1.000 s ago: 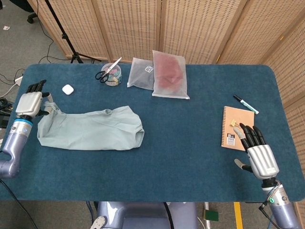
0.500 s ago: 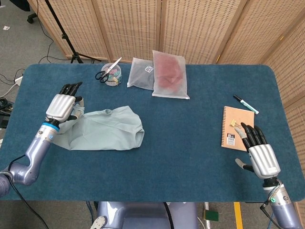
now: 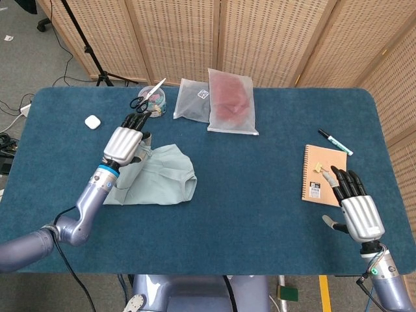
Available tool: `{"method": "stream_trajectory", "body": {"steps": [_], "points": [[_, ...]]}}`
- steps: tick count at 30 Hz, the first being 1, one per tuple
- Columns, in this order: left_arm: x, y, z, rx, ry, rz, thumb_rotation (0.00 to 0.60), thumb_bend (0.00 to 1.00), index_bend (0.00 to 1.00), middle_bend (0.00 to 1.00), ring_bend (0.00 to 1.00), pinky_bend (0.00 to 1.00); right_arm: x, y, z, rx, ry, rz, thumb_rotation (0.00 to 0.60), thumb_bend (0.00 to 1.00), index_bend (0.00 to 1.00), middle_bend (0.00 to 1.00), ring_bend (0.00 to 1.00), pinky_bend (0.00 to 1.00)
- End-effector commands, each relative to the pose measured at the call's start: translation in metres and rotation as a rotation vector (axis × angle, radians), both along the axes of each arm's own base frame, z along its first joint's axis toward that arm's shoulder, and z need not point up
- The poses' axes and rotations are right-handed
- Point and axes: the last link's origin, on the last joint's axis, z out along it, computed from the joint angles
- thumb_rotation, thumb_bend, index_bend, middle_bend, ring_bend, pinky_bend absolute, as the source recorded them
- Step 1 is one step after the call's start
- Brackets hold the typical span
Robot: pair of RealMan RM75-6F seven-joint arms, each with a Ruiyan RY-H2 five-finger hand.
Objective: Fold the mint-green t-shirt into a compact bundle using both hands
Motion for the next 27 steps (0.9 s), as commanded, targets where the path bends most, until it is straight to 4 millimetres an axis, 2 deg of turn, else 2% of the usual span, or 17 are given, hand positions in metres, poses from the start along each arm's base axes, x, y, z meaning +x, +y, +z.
{"method": "stream_trajectory", "body": {"steps": [1,7,27], "points": [[0.013,0.004,-0.010,-0.005,0.007,-0.007,0.600,0.57,0.84,0.00,0.00,0.00,0.000,-0.001,0.001,-0.001,0.000,-0.002,0.600,0.11,0.00,0.00,0.00,0.00],[0.041,0.014,-0.037,-0.017,0.045,-0.021,0.600,0.56,0.84,0.00,0.00,0.00,-0.001,-0.002,0.003,-0.006,-0.007,-0.007,0.600,0.10,0.00,0.00,0.00,0.00],[0.071,0.025,-0.101,-0.065,0.038,0.002,0.600,0.55,0.84,0.00,0.00,0.00,-0.009,-0.008,0.007,-0.009,-0.015,-0.043,0.600,0.11,0.00,0.00,0.00,0.00]]}}
